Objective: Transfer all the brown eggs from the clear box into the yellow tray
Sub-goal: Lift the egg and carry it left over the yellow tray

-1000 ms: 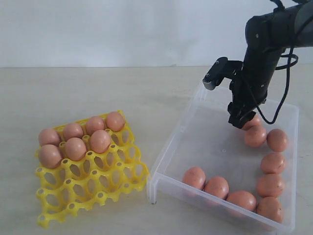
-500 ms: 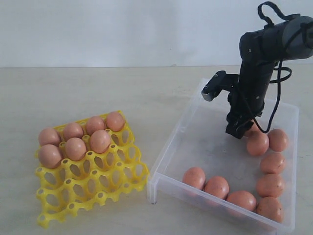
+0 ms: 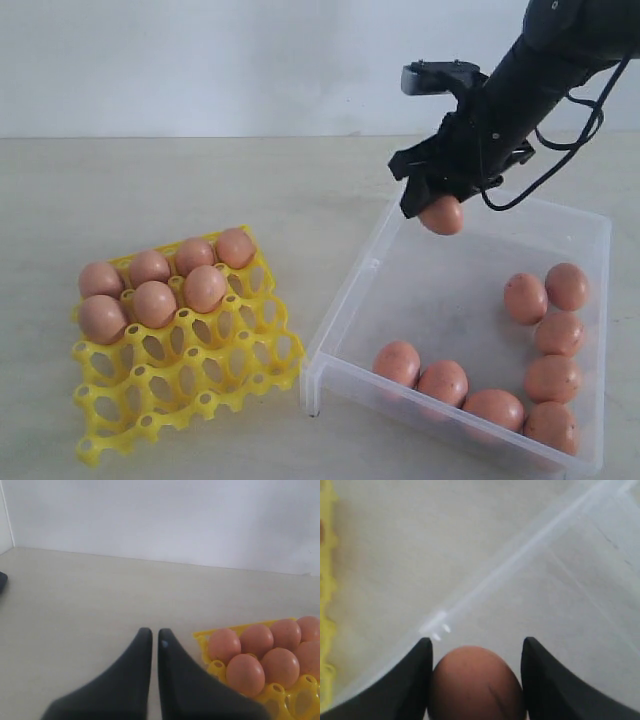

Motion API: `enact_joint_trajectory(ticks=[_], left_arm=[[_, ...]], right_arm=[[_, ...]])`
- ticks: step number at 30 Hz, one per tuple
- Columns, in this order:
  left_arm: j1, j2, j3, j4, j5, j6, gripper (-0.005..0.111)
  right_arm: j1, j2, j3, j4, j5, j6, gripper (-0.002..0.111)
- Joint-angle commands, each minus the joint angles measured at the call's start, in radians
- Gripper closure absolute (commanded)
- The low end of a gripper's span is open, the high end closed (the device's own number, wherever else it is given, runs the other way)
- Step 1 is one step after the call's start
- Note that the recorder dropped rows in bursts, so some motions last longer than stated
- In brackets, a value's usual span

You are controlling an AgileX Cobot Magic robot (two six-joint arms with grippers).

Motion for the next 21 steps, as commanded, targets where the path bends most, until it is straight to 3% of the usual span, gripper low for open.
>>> enact_joint_trajectory(ticks=[1,13,16,21], left_arm=[[0.003,-0.003,0.003,0.002,-0.003,0.0,0.103],[0.003,-0.003,0.003,0.002,-0.003,0.0,0.103],[0.003,-0.003,0.003,0.002,-0.003,0.0,0.103],[0.003,-0.003,0.003,0.002,-0.001,0.0,0.103]], right_arm=[[0.048,-0.086,0.079,0.351,-0.154,-0.188,0.108],[0.464,-0.179,0.291,1.133,-0.587,-1.066,0.108],[0.486,-0.163,0.291,1.322,-0.574,-1.202,0.108],[0.472,-0.153,0.282,1.322,-0.494,-1.205,0.108]])
